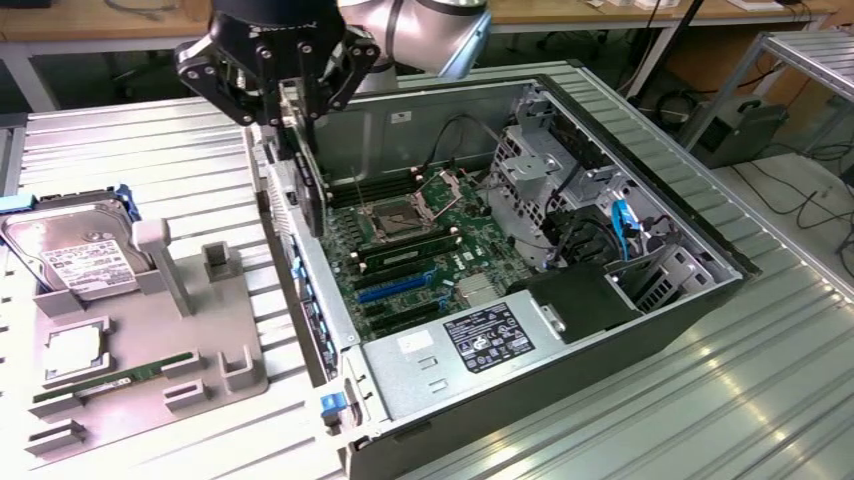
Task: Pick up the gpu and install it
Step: 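Pick up the gpu and move the gpu toward the slot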
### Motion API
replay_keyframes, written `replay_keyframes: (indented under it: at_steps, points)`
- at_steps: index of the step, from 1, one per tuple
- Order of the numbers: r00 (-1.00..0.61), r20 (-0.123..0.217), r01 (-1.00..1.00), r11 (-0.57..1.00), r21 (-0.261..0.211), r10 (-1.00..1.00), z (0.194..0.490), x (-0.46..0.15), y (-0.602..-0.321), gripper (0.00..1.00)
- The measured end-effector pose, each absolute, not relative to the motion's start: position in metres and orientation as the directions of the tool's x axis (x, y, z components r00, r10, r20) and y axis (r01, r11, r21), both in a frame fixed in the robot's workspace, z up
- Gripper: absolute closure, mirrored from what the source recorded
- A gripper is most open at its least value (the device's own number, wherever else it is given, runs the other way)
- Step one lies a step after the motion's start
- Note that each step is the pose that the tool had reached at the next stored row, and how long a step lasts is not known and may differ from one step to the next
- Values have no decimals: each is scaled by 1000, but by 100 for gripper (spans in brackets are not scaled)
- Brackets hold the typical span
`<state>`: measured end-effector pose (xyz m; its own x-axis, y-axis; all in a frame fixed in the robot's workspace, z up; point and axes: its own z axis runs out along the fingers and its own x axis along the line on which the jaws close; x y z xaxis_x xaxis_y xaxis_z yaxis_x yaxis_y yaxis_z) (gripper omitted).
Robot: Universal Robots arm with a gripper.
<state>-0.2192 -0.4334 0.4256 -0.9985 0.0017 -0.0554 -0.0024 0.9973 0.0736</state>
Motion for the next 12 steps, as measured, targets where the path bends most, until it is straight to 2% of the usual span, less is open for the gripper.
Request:
replay_keyframes:
  at_steps: [12]
  points:
    - [-999, -54, -2, 997, 74, 2, 419, -160, -433, 74]
